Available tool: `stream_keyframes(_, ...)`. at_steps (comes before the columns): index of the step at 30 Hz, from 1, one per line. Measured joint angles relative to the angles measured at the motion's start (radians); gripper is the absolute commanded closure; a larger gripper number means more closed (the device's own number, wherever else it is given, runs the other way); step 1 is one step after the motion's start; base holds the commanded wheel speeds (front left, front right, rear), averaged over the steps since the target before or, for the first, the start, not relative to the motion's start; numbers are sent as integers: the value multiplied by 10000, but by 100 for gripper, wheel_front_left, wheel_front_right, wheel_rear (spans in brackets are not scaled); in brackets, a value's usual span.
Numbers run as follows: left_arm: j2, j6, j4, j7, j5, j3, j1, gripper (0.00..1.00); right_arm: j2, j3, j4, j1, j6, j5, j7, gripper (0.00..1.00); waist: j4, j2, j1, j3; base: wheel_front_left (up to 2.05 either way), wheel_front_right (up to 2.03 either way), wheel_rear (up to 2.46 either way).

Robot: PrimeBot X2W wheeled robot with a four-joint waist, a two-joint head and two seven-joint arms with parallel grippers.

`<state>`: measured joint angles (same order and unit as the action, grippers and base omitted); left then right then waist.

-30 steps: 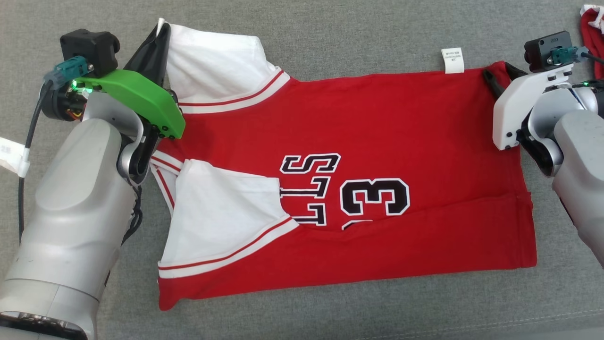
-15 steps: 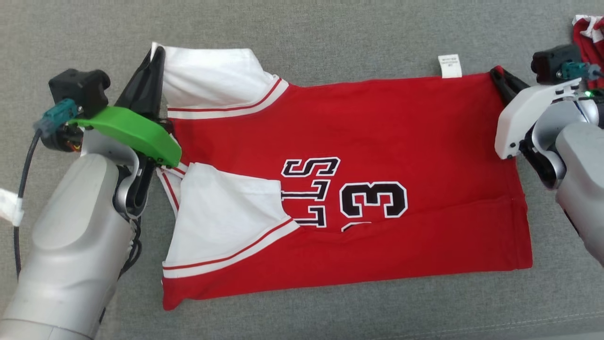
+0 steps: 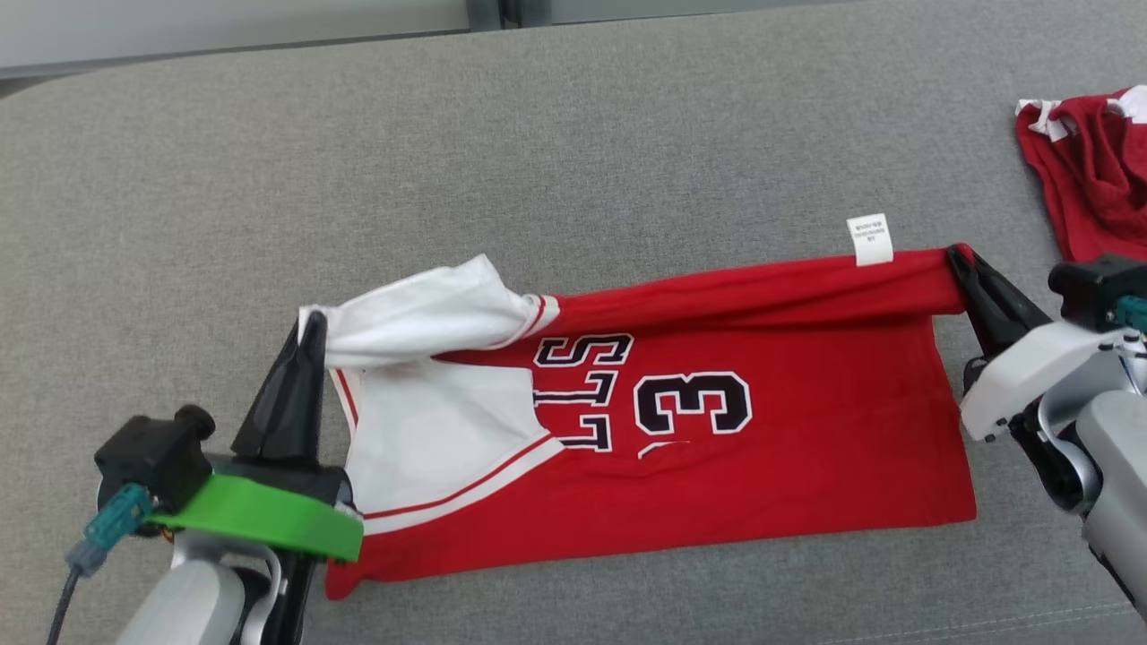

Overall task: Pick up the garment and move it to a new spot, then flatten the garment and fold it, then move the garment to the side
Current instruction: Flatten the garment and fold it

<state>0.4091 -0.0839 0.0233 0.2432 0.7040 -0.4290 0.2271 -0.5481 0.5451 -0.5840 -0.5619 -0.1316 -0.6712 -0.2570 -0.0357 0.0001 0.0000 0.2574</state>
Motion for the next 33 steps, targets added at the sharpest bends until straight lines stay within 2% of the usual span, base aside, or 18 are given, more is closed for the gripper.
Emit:
stream_keyframes(4,155,-435,-1011,-150,90,-48,-1200,100,88,-972,577,1148,0,328,-29,100,63,0,0,-325,0,0,0)
stream_keyframes(8,128,-616,-1296,-307,360,-209,-1936,100,422,-1843,1093,2224,0,623,-46,100,175,0,0,-557,0,0,0)
stream_keyframes(12,-82,-589,-874,-293,520,-320,-2063,100,742,-2326,1335,2885,0,963,12,100,239,0,0,-696,0,0,0)
stream_keyframes(16,-253,-380,-96,-217,568,-408,-2026,100,1097,-2656,1549,3212,0,1292,104,100,190,0,0,-713,0,0,0)
stream_keyframes(19,-374,-199,451,-151,579,-456,-1936,100,1260,-2855,1653,3347,0,1544,104,62,119,0,0,-684,0,0,0)
stream_keyframes(20,-407,-132,621,-125,579,-476,-1914,89,1325,-2932,1676,3405,0,1603,100,46,96,0,0,-672,0,0,0)
stream_keyframes(21,-441,-115,746,-79,579,-458,-1910,57,1406,-3035,1710,3499,2,1668,88,10,79,0,0,-665,0,0,0)
stream_keyframes(22,-483,-75,813,-40,579,-418,-1912,13,1499,-3139,1747,3608,0,1733,86,0,70,0,0,-660,0,0,0)
stream_keyframes(23,-539,-35,838,33,583,-343,-1928,0,1624,-3338,1810,3811,2,1778,65,0,67,0,0,-656,0,0,0)
stream_keyframes(33,-587,31,42,148,489,215,-2427,0,2063,-4512,2497,4794,2,2178,-2,0,80,0,0,-751,0,0,0)
